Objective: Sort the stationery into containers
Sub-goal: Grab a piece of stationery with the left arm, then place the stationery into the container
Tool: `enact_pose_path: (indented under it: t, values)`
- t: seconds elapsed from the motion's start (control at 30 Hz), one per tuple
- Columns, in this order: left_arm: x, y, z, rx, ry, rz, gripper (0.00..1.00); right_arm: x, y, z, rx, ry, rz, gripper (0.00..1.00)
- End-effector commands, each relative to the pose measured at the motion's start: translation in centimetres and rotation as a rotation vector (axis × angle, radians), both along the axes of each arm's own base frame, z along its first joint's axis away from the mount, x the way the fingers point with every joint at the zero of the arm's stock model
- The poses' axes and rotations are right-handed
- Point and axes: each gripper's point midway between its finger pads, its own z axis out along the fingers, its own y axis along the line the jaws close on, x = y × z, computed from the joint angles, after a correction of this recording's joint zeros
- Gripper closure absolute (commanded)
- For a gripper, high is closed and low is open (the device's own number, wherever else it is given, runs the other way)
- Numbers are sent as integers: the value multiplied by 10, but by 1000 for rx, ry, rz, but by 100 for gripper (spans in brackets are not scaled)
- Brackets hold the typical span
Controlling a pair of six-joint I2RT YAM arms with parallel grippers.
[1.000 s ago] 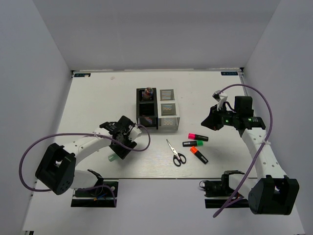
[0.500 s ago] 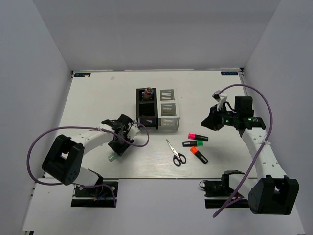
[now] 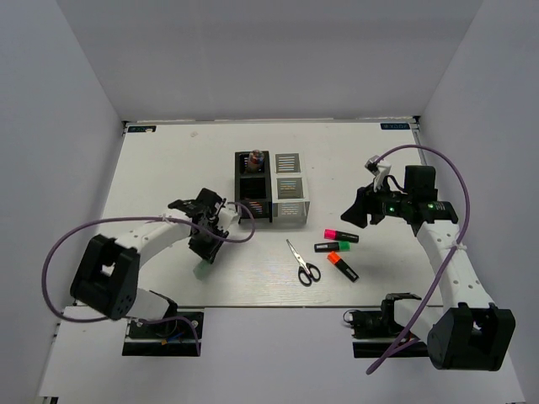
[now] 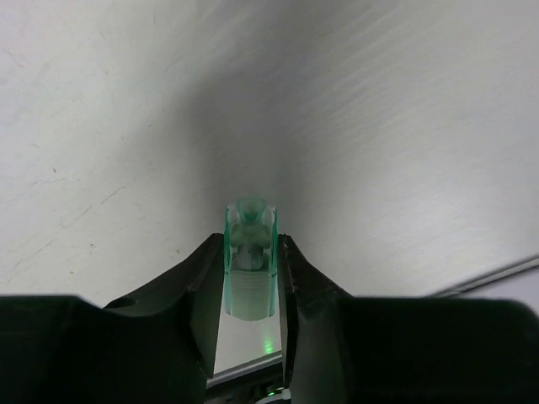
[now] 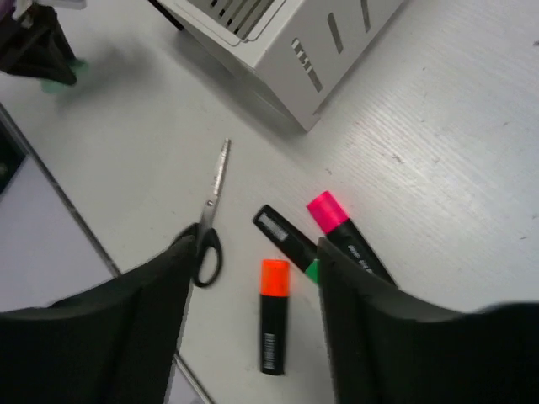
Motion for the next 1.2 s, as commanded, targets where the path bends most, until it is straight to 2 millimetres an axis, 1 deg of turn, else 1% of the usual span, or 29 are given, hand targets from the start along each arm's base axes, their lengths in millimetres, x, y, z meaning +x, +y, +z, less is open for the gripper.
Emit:
enact_pose_path:
  t: [0.0,0.03,0.07,0.1,0.13,0.17,0.2,0.23,0.27,0.3,0.33,0.37,0.4,0.43,0.47,0.5,0.53,0.57,0.63,0.7,0.73,0.77,0.87,0.93,0.97,1.0,1.07,1.1,1.17]
  values:
    - [31,-49,63,-283,-185,27,100,-3,5,11,24,-48,46,34]
    - [35,-57,76,-335,-220,64,100,-6,6,9,23,-42,62,19]
    - [41,-65,100,-404,-293,63,100,-9,10,11,41,-47,97,19]
    - [56,-80,131,-511,-405,49,100,-10,11,11,41,-45,118,23]
    - [60,-87,147,-574,-433,95,100,-13,14,13,58,-48,145,67]
    - [61,-93,169,-642,-491,88,100,-16,15,13,67,-19,159,97]
    - [80,-105,197,-736,-602,86,100,-16,17,12,73,-13,169,100]
    - [85,-108,206,-767,-637,102,100,-17,18,14,79,-12,178,100]
    - [97,-114,225,-820,-715,95,100,-18,19,13,82,-5,185,100]
    - [108,-117,222,-823,-719,129,100,-18,18,12,83,4,182,100]
    - [121,-121,242,-862,-791,133,100,-18,18,12,83,4,181,100]
    - [126,-125,246,-881,-800,141,100,-17,18,11,81,-2,179,100]
    - [136,-129,238,-885,-791,158,100,-17,18,10,78,1,179,100]
    - [150,-132,260,-939,-895,163,100,-16,17,10,77,-2,173,100]
    - [153,-136,263,-965,-908,177,100,-16,16,10,76,-11,174,100]
    - [162,-136,256,-956,-920,201,100,-16,17,10,79,-7,173,100]
    - [170,-137,273,-1000,-1005,204,100,-16,17,9,78,-7,174,100]
    - [175,-138,265,-1003,-1005,221,100,-17,17,8,79,-3,174,100]
    - [187,-141,275,-1042,-1061,238,100,-17,18,8,82,1,179,100]
    - [194,-147,267,-1029,-1046,233,100,-17,18,6,82,9,180,100]
    - [199,-151,256,-1011,-1028,231,100,-17,17,5,83,14,179,100]
    - [200,-154,258,-1009,-1033,226,100,-18,18,5,83,19,180,100]
    - [207,-153,243,-964,-1028,226,100,-16,18,5,82,9,185,100]
    - [209,-153,232,-943,-1012,230,100,-17,18,5,81,7,188,95]
    - [209,-152,226,-932,-1001,232,100,-16,17,5,82,7,185,92]
    - [207,-153,216,-923,-982,228,100,-16,17,4,80,7,185,78]
    - [206,-153,211,-923,-972,235,100,-16,17,4,79,8,186,60]
    - [205,-152,202,-910,-962,241,100,-17,17,2,80,17,188,46]
    - [204,-150,194,-889,-950,246,96,-16,17,3,72,8,189,37]
